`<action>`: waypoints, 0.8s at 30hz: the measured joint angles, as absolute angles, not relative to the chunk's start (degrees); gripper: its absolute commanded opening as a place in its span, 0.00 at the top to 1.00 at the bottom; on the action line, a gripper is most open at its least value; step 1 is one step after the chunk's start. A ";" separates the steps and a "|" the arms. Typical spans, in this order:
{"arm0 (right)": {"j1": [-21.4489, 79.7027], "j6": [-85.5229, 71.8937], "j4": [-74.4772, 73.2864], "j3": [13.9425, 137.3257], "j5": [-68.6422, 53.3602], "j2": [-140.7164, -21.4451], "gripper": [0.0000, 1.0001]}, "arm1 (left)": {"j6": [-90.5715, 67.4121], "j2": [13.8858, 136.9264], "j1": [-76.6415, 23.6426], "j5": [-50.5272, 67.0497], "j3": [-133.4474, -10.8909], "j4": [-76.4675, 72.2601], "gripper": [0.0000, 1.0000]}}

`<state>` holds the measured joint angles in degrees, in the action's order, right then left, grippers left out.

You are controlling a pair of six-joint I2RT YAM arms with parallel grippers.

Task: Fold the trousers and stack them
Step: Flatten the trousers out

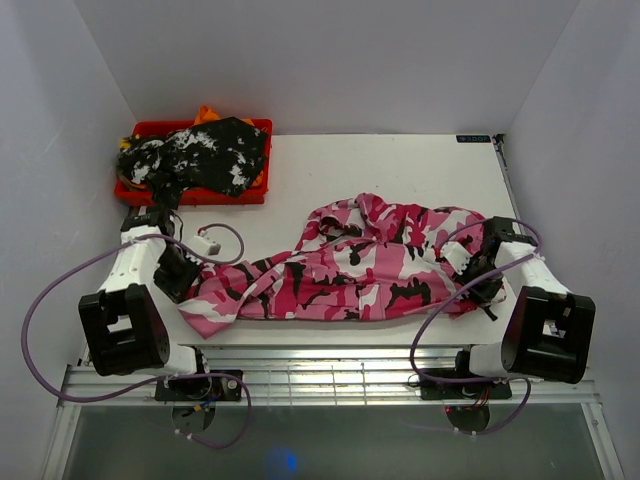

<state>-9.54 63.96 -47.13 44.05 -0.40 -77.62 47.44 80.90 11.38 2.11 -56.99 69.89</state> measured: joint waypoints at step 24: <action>-11.25 65.06 -49.84 47.83 1.15 -79.18 0.85 | 46.96 96.18 9.02 24.91 -75.26 64.84 0.32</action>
<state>-11.25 65.06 -49.84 47.83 1.15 -79.18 46.96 96.18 9.02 24.91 -75.26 64.84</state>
